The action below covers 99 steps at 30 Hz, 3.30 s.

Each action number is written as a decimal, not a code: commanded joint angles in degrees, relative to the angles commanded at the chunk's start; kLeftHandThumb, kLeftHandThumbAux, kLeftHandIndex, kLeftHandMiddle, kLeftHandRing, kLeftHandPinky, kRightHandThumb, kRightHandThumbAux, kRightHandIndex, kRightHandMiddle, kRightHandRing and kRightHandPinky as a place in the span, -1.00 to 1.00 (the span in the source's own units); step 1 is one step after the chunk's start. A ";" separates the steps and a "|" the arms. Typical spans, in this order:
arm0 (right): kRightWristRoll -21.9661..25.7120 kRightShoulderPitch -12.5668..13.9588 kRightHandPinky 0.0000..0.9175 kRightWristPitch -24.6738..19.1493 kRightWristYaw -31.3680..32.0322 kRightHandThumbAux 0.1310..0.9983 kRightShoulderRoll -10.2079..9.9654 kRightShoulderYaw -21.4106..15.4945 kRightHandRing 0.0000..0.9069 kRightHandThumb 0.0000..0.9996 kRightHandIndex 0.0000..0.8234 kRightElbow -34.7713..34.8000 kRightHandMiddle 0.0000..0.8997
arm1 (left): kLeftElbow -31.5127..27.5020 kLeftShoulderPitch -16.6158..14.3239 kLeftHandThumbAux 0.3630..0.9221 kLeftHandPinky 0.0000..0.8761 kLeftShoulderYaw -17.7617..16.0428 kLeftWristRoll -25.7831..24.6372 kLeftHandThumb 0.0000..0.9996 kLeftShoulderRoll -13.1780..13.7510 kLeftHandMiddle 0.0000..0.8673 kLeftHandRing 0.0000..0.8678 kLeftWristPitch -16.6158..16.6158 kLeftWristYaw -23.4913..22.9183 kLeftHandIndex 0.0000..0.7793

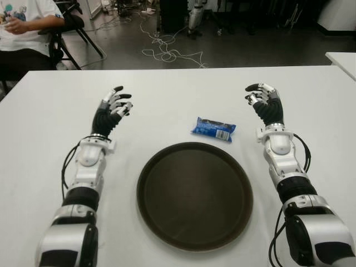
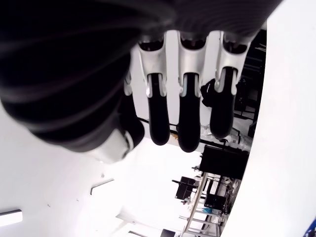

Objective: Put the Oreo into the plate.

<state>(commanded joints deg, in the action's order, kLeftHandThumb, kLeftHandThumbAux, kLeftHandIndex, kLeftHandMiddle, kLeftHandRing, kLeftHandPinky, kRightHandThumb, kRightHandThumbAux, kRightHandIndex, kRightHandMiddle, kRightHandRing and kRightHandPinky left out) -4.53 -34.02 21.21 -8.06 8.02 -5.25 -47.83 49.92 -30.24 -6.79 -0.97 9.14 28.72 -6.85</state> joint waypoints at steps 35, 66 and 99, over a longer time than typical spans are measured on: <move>-14.24 -0.02 -0.27 8.61 -8.16 0.41 5.37 7.67 -0.32 0.32 -0.04 0.42 -0.35 | -1.64 0.60 -0.15 -0.09 0.34 -0.21 -0.46 -0.16 -0.36 -0.25 -0.79 0.08 -0.62; -38.46 -8.23 -1.00 -11.51 3.23 -0.11 13.60 26.78 -1.00 -1.00 -1.00 10.85 -1.00 | -0.47 0.34 -0.10 -0.09 0.32 0.05 -0.50 -0.15 -0.36 -0.24 -0.02 0.64 -0.61; -40.73 -12.89 -0.86 -9.00 -5.45 -0.24 8.16 35.26 -0.90 -1.00 -0.98 -3.25 -0.91 | -1.01 0.70 -0.11 -0.10 0.40 0.16 -0.49 0.10 -0.37 -0.26 -0.15 0.44 -0.62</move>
<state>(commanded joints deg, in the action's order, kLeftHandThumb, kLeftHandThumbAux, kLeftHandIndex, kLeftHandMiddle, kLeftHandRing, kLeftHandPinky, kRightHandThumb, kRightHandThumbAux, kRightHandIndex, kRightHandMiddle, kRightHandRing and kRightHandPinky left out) -45.27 -46.90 12.21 -13.50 16.18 30.01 -51.08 48.91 -29.53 -6.39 -0.81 9.24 28.57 -6.41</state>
